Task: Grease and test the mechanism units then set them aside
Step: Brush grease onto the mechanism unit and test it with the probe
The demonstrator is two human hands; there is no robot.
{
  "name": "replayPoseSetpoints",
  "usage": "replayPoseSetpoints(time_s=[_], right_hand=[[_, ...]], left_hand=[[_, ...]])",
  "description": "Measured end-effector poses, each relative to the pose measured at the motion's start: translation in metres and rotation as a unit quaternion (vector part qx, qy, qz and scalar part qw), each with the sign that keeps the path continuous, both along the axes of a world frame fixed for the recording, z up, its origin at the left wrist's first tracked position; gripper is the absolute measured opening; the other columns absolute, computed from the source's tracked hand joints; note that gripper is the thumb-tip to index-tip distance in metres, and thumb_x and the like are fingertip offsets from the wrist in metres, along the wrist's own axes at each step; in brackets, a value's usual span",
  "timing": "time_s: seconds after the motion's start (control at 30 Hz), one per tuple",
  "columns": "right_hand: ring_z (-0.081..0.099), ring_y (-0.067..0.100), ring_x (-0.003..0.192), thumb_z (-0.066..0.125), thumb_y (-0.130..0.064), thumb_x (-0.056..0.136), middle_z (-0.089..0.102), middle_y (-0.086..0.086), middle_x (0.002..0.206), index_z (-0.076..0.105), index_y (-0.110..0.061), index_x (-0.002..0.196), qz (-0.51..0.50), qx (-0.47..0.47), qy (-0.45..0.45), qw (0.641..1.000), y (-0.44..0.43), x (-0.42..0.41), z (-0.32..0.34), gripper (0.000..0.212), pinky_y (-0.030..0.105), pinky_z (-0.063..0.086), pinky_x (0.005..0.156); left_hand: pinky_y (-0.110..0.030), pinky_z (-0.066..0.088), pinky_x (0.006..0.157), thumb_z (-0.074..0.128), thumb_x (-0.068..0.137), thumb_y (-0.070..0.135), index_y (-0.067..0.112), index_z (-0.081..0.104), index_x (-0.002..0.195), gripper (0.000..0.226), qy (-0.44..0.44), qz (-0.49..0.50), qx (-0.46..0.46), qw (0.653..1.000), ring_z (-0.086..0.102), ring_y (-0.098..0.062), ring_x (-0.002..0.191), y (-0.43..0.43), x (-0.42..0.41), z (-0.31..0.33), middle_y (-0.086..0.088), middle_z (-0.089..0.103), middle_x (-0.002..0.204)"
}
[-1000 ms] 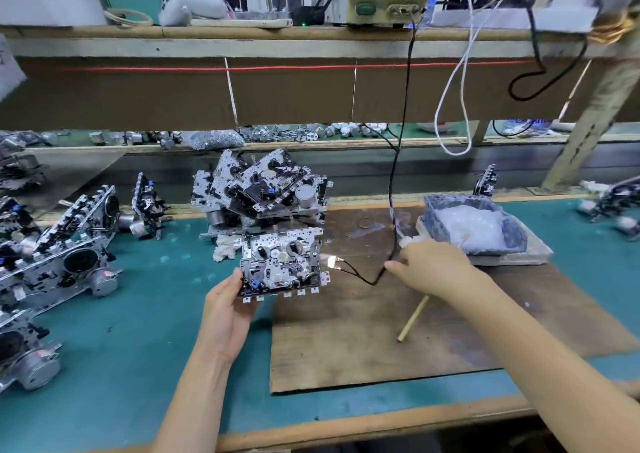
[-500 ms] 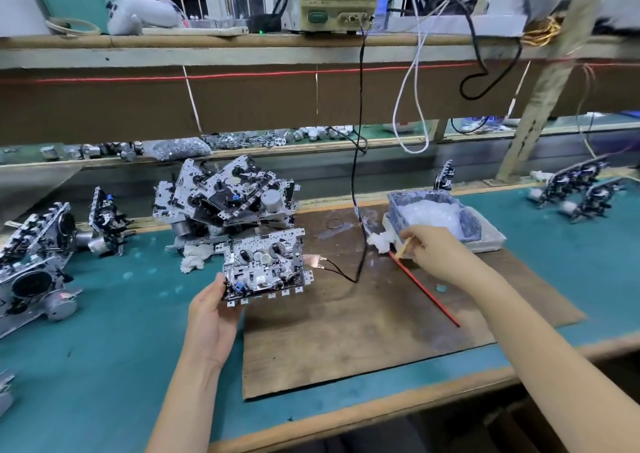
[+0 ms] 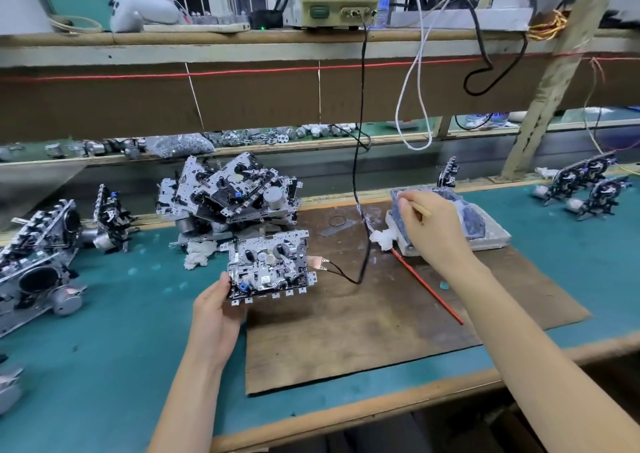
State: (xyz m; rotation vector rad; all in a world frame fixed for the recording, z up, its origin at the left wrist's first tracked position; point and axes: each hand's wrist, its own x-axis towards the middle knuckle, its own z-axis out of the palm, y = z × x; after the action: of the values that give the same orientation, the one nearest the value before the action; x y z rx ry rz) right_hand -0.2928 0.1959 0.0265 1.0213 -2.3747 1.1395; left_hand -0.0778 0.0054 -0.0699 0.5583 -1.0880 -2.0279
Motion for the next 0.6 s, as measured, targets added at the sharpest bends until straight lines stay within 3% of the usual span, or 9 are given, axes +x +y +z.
replayPoseSetpoints(time_s=[0.07,0.13,0.27,0.37,0.47,0.6], right_hand=[[0.058,0.002,0.078,0.051,-0.005,0.092,0.065,-0.002,0.08,0.067,-0.002,0.104,0.107,-0.11,-0.019,0.988,-0.005,0.024,0.013,0.021,0.014,0.041,0.07],[0.055,-0.001,0.065,0.052,-0.01,0.09,0.061,-0.014,0.073,0.068,-0.012,0.102,0.212,-0.154,-0.077,0.962,-0.009,0.047,0.024,0.02,0.015,0.043,0.062],[0.055,0.004,0.056,0.05,-0.013,0.085,0.062,-0.009,0.066,0.064,-0.025,0.088,0.316,-0.142,-0.129,0.929,-0.018,0.085,0.034,0.019,0.029,0.046,0.052],[0.053,0.021,0.054,0.053,0.0,0.088,0.062,0.005,0.065,0.065,-0.016,0.084,0.336,-0.114,-0.136,0.925,-0.025,0.094,0.03,0.02,0.036,0.043,0.053],[0.051,0.026,0.054,0.052,0.006,0.088,0.061,0.014,0.063,0.066,-0.01,0.083,0.35,-0.1,-0.162,0.917,-0.03,0.097,0.025,0.022,0.03,0.041,0.05],[0.052,0.037,0.06,0.053,0.003,0.088,0.062,0.004,0.063,0.067,-0.009,0.085,0.355,-0.076,-0.17,0.916,-0.038,0.098,0.018,0.019,0.045,0.044,0.053]], left_hand=[[-0.019,0.055,0.062,0.038,0.1,0.017,0.014,0.077,0.066,0.052,-0.005,0.007,-0.003,1.0,0.069,-0.009,0.071,0.0,0.001,0.001,0.0,0.073,0.077],[-0.02,0.055,0.062,0.038,0.1,0.017,0.012,0.076,0.068,0.05,-0.01,0.008,-0.004,1.0,0.069,-0.01,0.071,0.001,0.002,0.001,-0.001,0.073,0.077],[-0.022,0.055,0.064,0.039,0.1,0.017,0.005,0.068,0.089,0.034,-0.03,0.01,-0.009,0.999,0.069,-0.013,0.077,0.001,0.003,0.002,-0.004,0.074,0.086],[-0.022,0.056,0.063,0.039,0.1,0.016,0.006,0.071,0.085,0.037,-0.022,0.011,0.0,1.0,0.07,-0.013,0.077,0.0,0.004,0.003,-0.006,0.074,0.086],[-0.023,0.057,0.067,0.038,0.1,0.016,0.002,0.068,0.093,0.033,-0.021,0.009,-0.008,1.0,0.07,-0.014,0.082,0.0,0.005,0.004,-0.007,0.074,0.09],[-0.022,0.056,0.066,0.038,0.099,0.016,0.0,0.065,0.095,0.032,-0.012,0.009,-0.008,1.0,0.07,-0.012,0.081,0.0,0.004,0.005,-0.006,0.074,0.089]])
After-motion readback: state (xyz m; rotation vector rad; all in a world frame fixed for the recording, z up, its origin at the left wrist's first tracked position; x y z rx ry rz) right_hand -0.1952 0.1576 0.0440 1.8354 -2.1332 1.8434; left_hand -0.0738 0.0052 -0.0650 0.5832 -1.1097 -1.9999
